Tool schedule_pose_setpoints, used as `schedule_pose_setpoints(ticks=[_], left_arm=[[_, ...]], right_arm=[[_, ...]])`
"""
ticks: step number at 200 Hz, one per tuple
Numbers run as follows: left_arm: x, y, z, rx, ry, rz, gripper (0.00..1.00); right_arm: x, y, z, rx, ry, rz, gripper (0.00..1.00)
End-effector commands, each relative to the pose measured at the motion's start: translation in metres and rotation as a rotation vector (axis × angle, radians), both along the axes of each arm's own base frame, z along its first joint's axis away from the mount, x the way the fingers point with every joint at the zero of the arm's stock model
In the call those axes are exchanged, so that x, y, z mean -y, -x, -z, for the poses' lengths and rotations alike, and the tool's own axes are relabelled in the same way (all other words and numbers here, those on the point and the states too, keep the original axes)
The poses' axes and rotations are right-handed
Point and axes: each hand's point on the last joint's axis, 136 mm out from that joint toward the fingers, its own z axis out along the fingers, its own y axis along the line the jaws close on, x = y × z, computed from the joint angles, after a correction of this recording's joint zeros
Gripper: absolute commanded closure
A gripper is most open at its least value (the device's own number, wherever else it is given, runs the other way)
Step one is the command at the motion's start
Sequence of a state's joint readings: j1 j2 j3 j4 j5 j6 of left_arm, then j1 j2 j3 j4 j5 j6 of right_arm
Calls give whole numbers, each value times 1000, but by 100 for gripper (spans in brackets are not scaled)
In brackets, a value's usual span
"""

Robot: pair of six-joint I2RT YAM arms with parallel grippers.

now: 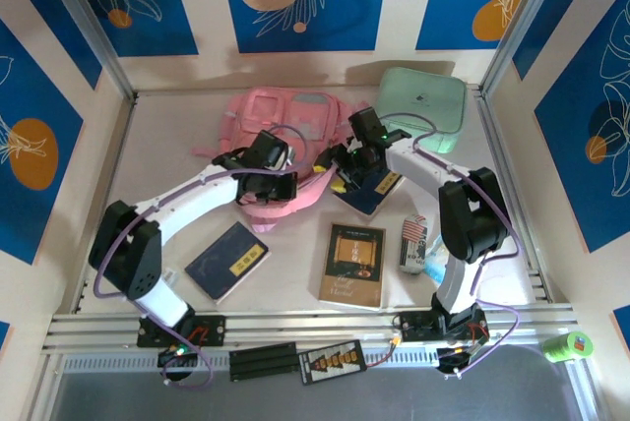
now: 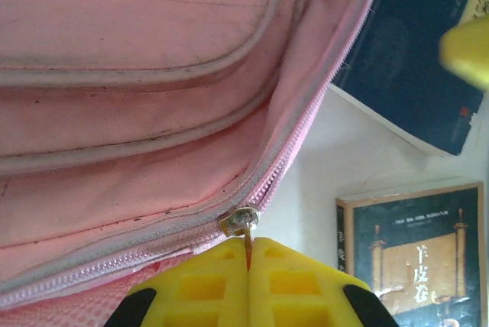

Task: Pack books, pencil case, and school supplies into a backpack

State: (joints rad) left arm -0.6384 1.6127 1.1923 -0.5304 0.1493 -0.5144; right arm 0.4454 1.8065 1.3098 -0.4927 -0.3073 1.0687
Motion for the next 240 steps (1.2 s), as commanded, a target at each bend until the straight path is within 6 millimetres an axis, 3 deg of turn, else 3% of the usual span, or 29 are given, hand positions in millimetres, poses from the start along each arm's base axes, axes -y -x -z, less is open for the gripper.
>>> schedule_pose_setpoints(ticks=[1,115,157,195,240], left_arm=[[21,-3,-12,28,50,39,100],[18,7,10,-13,18,42,100],[15,8,13,-10,-3,58,100],[7,14,17,-30,-49,69,100],[-31,24,34,-55,-256,73,100]], right_arm=[[-10,2,-8,-24,-58,29,35],[-41,15,31,-141,-24,-17,39],[-32,19,47,-146,64,24,47],[-27,15,49,-130,85,53,64],[-12,-4,34,22,181,94,82]])
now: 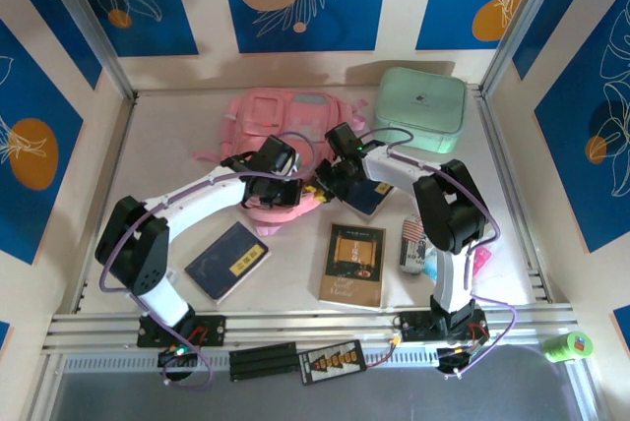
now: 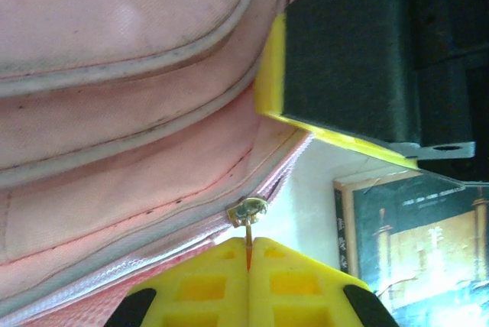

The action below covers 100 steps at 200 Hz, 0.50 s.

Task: Pack books, pencil case, and school supplies into a backpack

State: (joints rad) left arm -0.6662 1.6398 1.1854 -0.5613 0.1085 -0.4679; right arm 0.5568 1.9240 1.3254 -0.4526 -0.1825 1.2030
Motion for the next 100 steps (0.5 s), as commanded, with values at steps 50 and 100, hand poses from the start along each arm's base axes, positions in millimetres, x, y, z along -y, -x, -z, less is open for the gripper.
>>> schedule_pose_setpoints(ticks=[50,100], left_arm=[[-69,19,19,-28,-361,22,100],[-98,1,19,-12,-393,22,100]], right_arm=[[29,-24,-23,158,96,57,83],[39,-34,-35,218,87,6,84]])
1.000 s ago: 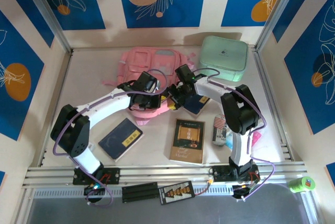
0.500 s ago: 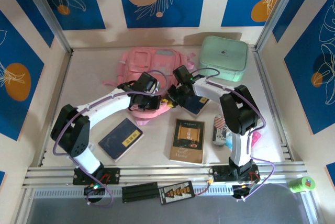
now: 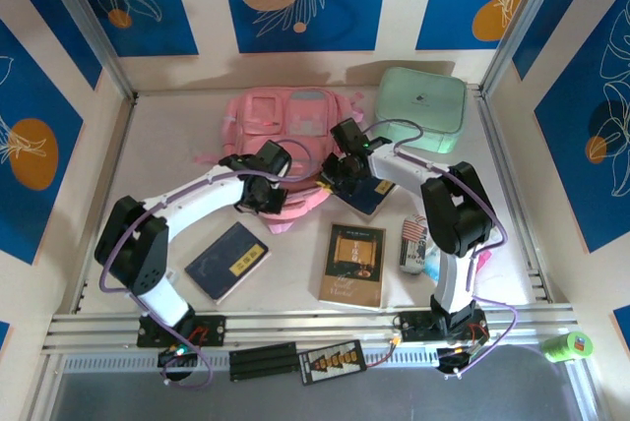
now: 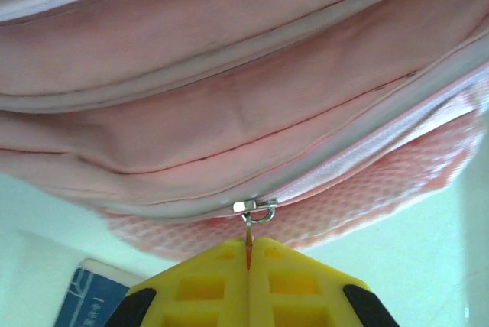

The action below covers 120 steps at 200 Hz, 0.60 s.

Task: Pack books, pencil case, and school supplies into a backpack

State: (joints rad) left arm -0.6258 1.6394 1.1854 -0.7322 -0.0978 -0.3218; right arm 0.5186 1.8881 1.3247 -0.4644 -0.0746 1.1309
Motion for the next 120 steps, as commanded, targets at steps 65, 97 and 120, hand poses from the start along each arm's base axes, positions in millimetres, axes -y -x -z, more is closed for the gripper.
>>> schedule_pose_setpoints(ticks=[65,97,120], left_arm=[[-70,-25,-4,11,-47,-109,100],[-30,-29,-22,48,133,-32,100],[-11,-20,-26,32,161,11,100]], right_arm=[[27,-24,-30,151,51,-8,84],[27,-26,-26,129,32,4,83],[27,-25,-34,138,2,10,74]])
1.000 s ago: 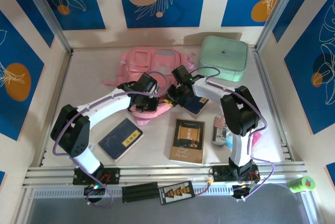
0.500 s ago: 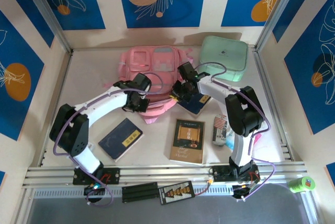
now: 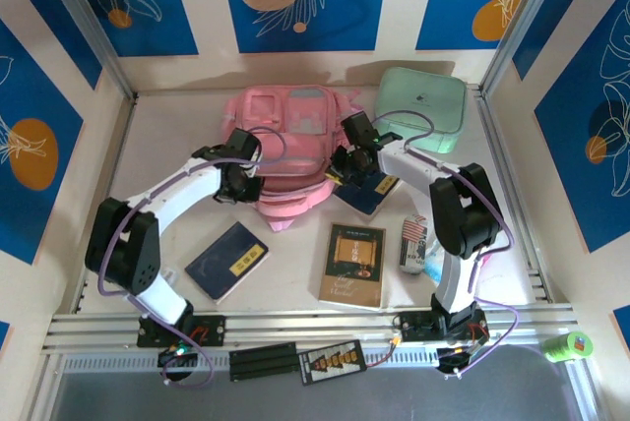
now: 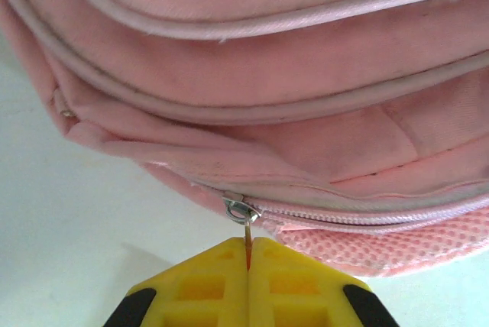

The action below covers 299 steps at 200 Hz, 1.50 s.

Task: Pack books, pencil case, and school supplies into a backpack

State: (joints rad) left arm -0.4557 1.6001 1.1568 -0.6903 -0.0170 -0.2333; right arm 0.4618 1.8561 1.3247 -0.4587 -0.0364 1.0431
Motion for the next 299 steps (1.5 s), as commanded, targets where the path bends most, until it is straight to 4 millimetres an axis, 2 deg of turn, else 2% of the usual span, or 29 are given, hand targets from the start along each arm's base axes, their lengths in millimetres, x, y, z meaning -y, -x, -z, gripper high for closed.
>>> schedule_pose_setpoints(ticks=[1,33,48,78,105,143,179,211,248,270,299], left_arm=[[30,5,-20,20,95,73,100],[60,19,-30,9,162,113,100],[74,21,-38,22,215,124,100],[94,21,-46,34,296,128,100],[98,23,-42,19,299,145,100],[94,30,-33,-7,281,156,100],[92,34,-28,-19,276,158,100],[90,37,-20,-32,264,158,100],[88,40,-9,-54,244,174,100],[79,43,1,-77,187,172,100],[53,49,12,-102,49,147,100]], right_arm=[[2,-4,-22,48,-33,8,73],[10,8,-37,63,-51,27,50],[12,21,-38,34,-60,36,45],[21,53,-25,-89,-22,69,40],[18,72,-13,-152,-20,88,37],[-11,64,-15,-167,-77,24,32],[-19,70,1,-232,-45,45,30],[-16,81,18,-266,15,74,33],[-16,81,32,-310,45,79,39],[-16,79,35,-299,54,69,56],[-10,75,34,-267,68,78,77]])
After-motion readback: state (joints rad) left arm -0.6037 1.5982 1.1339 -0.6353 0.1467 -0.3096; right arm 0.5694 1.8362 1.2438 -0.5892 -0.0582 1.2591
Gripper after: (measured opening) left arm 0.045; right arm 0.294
